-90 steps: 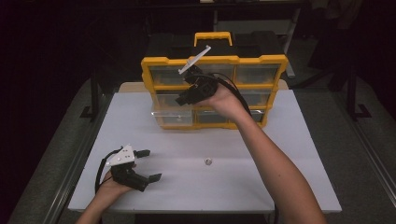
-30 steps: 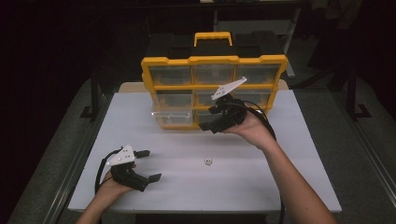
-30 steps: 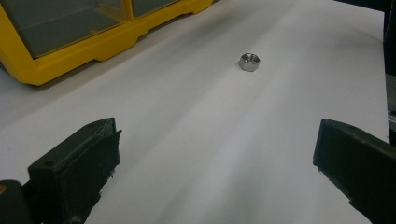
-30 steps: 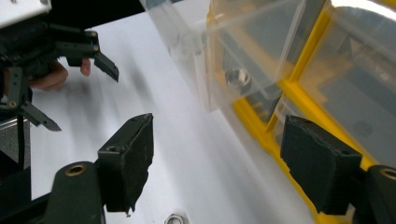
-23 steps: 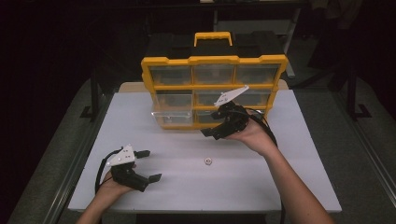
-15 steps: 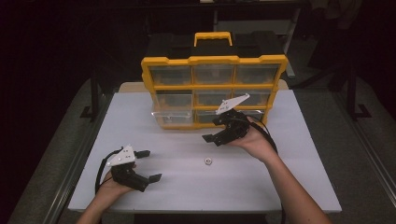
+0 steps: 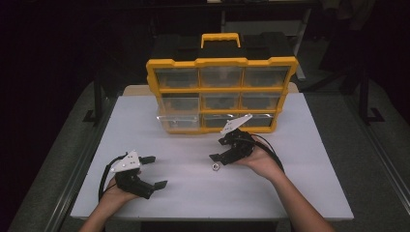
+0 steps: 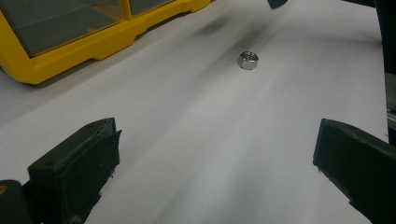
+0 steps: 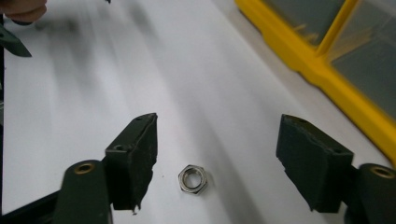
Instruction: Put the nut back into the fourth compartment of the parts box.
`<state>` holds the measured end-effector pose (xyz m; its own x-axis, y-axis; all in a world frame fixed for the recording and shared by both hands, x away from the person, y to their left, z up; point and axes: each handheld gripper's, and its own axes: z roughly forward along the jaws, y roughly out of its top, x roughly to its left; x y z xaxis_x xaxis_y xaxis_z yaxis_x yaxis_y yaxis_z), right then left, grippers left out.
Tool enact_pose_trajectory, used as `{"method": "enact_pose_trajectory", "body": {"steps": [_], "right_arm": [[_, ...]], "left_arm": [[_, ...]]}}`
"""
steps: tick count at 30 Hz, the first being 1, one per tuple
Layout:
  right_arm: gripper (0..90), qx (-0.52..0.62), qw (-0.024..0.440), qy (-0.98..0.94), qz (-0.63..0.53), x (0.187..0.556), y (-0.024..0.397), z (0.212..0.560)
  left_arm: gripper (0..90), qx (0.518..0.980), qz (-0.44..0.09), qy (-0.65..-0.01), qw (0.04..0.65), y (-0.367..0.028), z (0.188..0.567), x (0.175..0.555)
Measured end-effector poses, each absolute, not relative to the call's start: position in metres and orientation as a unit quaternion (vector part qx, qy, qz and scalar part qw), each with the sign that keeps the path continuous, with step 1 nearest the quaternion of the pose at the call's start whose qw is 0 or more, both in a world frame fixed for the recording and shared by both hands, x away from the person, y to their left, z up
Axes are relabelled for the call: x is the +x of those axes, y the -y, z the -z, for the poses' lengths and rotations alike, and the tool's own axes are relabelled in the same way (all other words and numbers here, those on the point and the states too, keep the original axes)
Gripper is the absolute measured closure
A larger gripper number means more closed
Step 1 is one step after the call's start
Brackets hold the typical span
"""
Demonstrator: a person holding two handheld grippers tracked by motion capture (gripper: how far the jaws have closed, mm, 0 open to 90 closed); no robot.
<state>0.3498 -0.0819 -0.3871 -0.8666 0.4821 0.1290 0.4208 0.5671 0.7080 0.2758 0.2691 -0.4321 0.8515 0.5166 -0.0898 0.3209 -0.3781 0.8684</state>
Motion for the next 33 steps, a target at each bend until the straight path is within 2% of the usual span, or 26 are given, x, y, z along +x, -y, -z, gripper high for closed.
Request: {"method": "enact_pose_trajectory", "body": {"steps": [9,21,33], "right_arm": [[38.9,0.239,0.021,-0.905,-0.352,0.35,0.077,0.415],[56.4,0.204,0.004,-0.925,-0.322,0.352,0.067,0.432],[64.3,0.19,0.018,-0.931,-0.31,0.349,0.063,0.437]], "left_arm": [[0.5,0.824,-0.098,-0.255,0.497,-0.27,0.432,0.276],[0.5,0.824,-0.099,-0.253,0.496,-0.269,0.432,0.276],[0.5,0.824,-0.099,-0.254,0.498,-0.269,0.432,0.276]]}}
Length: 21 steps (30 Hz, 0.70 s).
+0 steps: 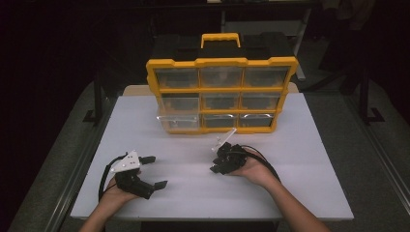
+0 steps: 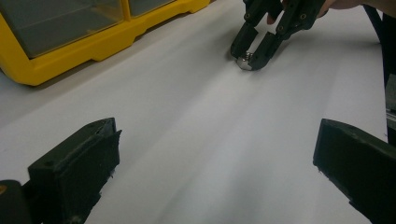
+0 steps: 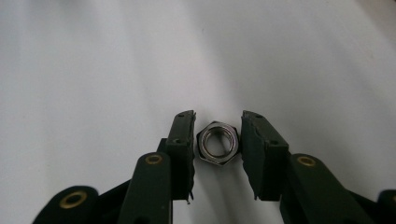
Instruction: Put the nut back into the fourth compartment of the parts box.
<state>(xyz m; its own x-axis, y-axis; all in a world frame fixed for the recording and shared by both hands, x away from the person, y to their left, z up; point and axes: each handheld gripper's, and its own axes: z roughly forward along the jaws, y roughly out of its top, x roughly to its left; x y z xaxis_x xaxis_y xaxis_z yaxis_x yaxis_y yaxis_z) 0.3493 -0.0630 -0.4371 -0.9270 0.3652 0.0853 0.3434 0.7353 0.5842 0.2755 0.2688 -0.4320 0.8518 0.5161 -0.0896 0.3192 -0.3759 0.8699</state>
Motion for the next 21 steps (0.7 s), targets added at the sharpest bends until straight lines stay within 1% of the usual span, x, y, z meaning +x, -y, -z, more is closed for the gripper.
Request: {"method": "enact_pose_trajectory", "body": {"steps": [9,17,21], "right_arm": [[68.4,0.197,0.02,-0.931,-0.306,0.349,0.063,0.437],[68.9,0.206,0.021,-0.929,-0.306,0.35,0.064,0.433],[68.8,0.214,0.016,-0.925,-0.313,0.351,0.067,0.426]], "left_arm": [[0.5,0.823,-0.099,-0.254,0.499,-0.268,0.432,0.275],[0.5,0.822,-0.098,-0.253,0.5,-0.268,0.432,0.275],[0.5,0.821,-0.097,-0.256,0.5,-0.268,0.432,0.276]]}}
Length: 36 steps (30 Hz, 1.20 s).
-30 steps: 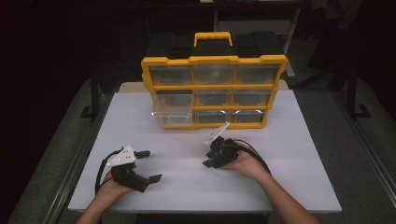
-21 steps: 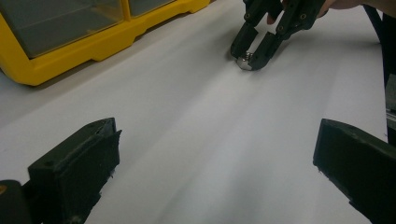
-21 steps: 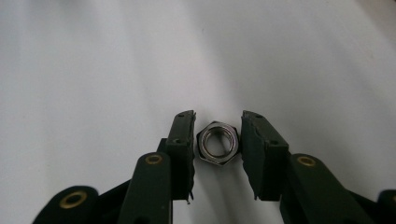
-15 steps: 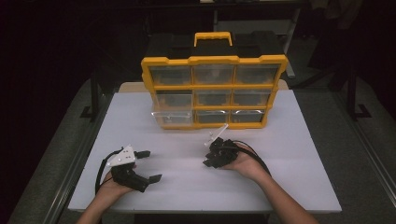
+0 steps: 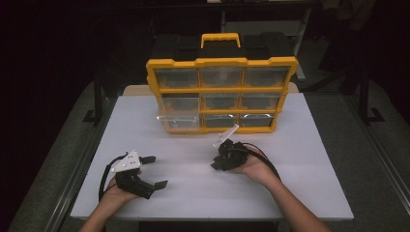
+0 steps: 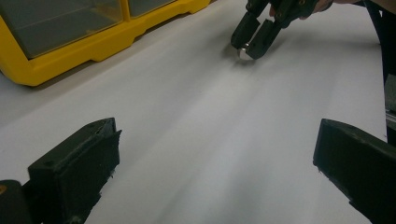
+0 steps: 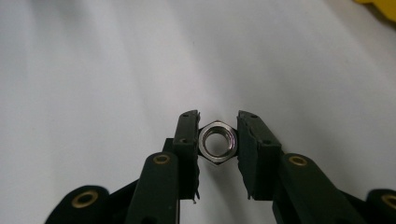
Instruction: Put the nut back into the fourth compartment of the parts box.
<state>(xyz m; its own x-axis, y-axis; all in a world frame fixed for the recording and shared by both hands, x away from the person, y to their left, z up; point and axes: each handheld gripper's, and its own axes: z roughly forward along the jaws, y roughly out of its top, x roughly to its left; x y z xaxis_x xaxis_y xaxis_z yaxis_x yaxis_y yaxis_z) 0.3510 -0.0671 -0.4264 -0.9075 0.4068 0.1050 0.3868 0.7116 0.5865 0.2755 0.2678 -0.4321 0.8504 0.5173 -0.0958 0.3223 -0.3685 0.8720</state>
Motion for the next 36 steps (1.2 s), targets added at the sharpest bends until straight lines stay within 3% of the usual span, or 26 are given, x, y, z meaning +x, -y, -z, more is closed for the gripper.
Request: {"method": "enact_pose_trajectory", "body": {"steps": [36], "right_arm": [[69.1,0.22,0.045,-0.893,-0.39,0.367,0.069,0.306]], "left_arm": [[0.5,0.824,-0.1,-0.25,0.499,-0.269,0.431,0.275]]}}
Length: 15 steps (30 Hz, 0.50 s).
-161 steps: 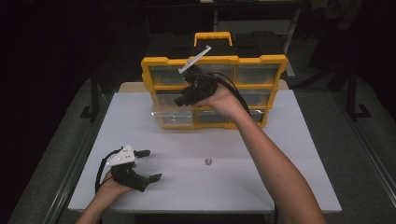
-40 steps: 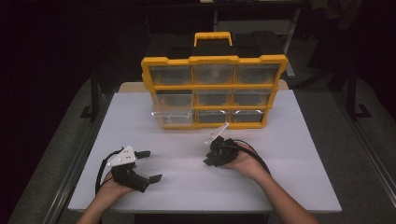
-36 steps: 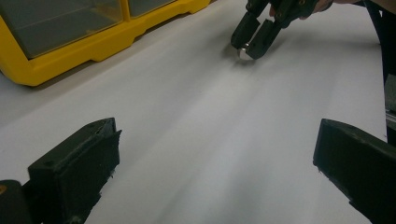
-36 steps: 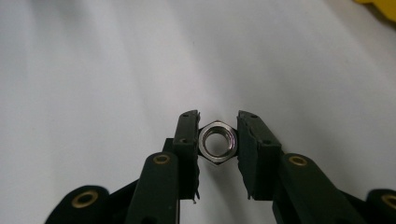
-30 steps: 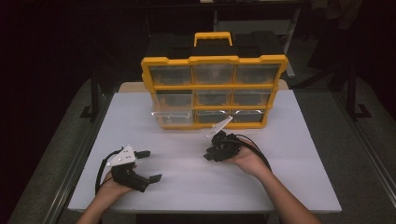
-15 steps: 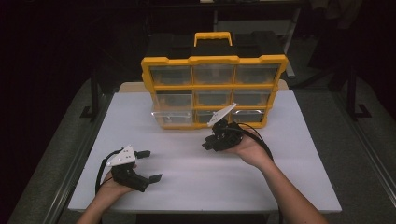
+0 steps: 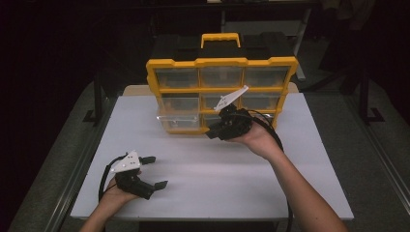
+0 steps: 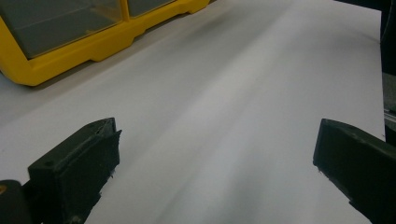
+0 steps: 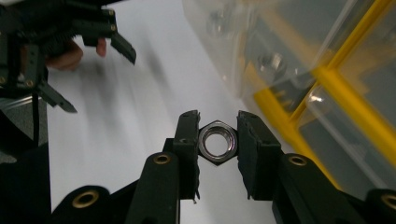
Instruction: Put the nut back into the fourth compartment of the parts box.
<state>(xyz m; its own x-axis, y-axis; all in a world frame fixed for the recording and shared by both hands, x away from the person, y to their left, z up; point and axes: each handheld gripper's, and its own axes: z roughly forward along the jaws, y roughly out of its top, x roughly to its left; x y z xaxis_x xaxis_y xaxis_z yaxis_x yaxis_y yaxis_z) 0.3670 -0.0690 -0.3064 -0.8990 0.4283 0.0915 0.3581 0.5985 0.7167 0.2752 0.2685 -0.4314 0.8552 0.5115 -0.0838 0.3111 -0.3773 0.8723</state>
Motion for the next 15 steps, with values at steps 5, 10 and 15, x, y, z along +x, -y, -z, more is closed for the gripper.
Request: {"method": "enact_pose_trajectory", "body": {"steps": [5,10,15], "right_arm": [[69.1,0.215,0.058,-0.889,-0.399,0.373,0.069,0.288],[69.1,0.213,0.062,-0.885,-0.41,0.379,0.067,0.272],[69.1,0.203,0.071,-0.883,-0.416,0.385,0.06,0.258]], "left_arm": [[0.5,0.823,-0.1,-0.25,0.501,-0.267,0.432,0.275],[0.5,0.824,-0.1,-0.249,0.498,-0.267,0.431,0.275],[0.5,0.825,-0.1,-0.249,0.497,-0.268,0.431,0.275]]}}
